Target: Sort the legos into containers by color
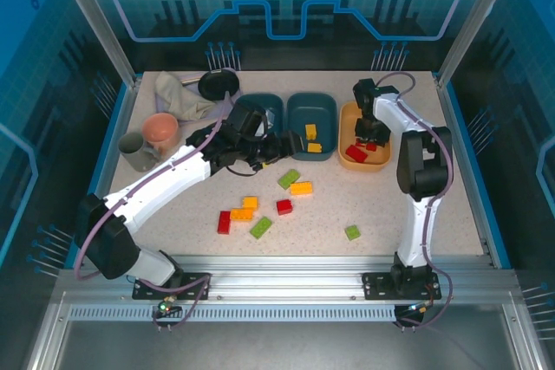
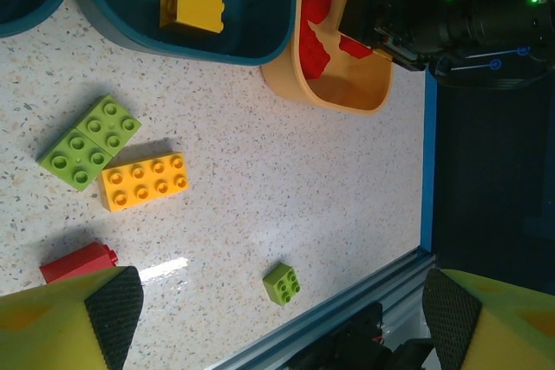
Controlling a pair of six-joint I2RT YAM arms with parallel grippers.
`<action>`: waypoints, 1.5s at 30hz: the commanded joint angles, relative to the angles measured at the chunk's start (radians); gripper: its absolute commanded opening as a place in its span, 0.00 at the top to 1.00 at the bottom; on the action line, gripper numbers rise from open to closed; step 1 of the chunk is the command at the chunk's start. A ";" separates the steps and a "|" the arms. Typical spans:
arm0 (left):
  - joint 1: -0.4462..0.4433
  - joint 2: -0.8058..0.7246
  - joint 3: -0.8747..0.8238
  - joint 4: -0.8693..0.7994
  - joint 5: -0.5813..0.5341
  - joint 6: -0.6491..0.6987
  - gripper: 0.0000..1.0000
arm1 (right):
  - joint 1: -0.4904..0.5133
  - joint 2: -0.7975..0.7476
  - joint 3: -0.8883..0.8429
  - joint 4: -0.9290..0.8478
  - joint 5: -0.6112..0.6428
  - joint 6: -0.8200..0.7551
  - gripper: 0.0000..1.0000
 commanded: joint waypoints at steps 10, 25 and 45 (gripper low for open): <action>-0.013 0.007 -0.005 -0.027 0.026 0.034 0.13 | 0.016 -0.069 0.048 -0.053 -0.022 0.015 0.36; -0.025 0.140 0.009 -0.215 -0.113 0.160 0.19 | 0.327 -0.756 -0.426 0.241 -0.291 -0.095 0.35; -0.098 0.585 0.304 -0.241 -0.365 0.386 0.20 | 0.380 -1.232 -0.890 0.309 -0.451 0.100 0.24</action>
